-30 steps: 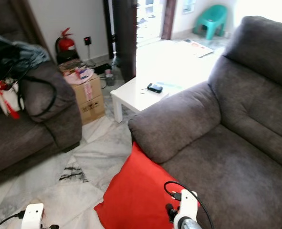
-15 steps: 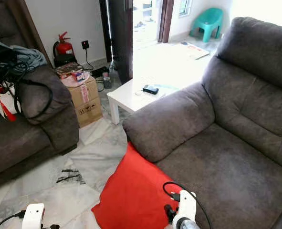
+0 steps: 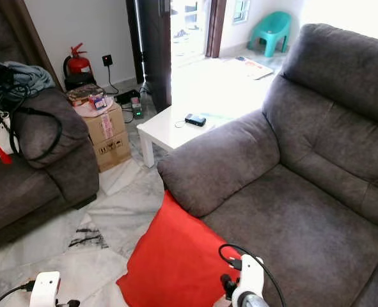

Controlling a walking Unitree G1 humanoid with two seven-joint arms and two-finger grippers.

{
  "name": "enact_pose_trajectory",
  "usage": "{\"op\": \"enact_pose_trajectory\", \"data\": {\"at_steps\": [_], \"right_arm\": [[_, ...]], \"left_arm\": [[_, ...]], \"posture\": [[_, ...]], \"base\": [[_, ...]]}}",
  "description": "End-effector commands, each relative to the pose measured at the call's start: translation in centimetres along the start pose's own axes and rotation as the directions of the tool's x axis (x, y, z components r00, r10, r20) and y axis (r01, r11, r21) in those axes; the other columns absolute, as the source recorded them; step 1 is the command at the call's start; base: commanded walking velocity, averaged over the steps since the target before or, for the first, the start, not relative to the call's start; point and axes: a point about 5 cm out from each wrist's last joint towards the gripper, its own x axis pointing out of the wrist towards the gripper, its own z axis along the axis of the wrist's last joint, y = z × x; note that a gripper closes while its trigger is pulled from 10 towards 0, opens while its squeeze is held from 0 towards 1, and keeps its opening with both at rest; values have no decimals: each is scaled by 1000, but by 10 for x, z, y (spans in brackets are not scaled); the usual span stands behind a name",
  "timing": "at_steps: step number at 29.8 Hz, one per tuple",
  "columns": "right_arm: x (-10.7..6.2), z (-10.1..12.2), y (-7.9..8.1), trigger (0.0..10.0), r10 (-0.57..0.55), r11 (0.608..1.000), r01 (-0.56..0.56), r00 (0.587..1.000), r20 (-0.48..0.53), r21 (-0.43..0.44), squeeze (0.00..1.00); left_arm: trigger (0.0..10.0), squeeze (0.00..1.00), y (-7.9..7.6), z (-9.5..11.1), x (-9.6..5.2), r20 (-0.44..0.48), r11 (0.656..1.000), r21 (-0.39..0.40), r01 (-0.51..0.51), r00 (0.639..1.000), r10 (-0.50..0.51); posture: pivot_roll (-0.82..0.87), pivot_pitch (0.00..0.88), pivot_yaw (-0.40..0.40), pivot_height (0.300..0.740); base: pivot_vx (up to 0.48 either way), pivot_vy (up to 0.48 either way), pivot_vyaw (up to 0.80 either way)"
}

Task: Move the pillow to the sofa from floor

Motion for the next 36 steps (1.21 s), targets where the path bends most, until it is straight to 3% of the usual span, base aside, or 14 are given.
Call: {"op": "enact_pose_trajectory", "data": {"at_steps": [1,7,13,36], "right_arm": [[1,3,4,10000,8,1000,-8,1000,4,1,0],[1,4,4,10000,11,1000,-11,1000,9,-20,0],[1,4,4,10000,10,1000,-10,1000,12,-12,0],[1,3,4,10000,7,1000,-7,1000,6,6,0]], "left_arm": [[10000,0,3,-3,-1,-12,1000,24,-7,1000,7],[10000,0,4,-3,-1,-11,1000,18,-14,1000,14],[10000,0,4,-3,-1,-11,1000,15,-13,1000,13],[10000,0,4,-2,-1,-6,999,33,-9,1000,9]], "posture": [[-28,0,-32,740],[-28,0,-32,740],[-28,0,-31,740],[-29,0,-31,740]], "base": [[0,0,0],[0,0,0],[0,0,800],[0,-46,60]]}}
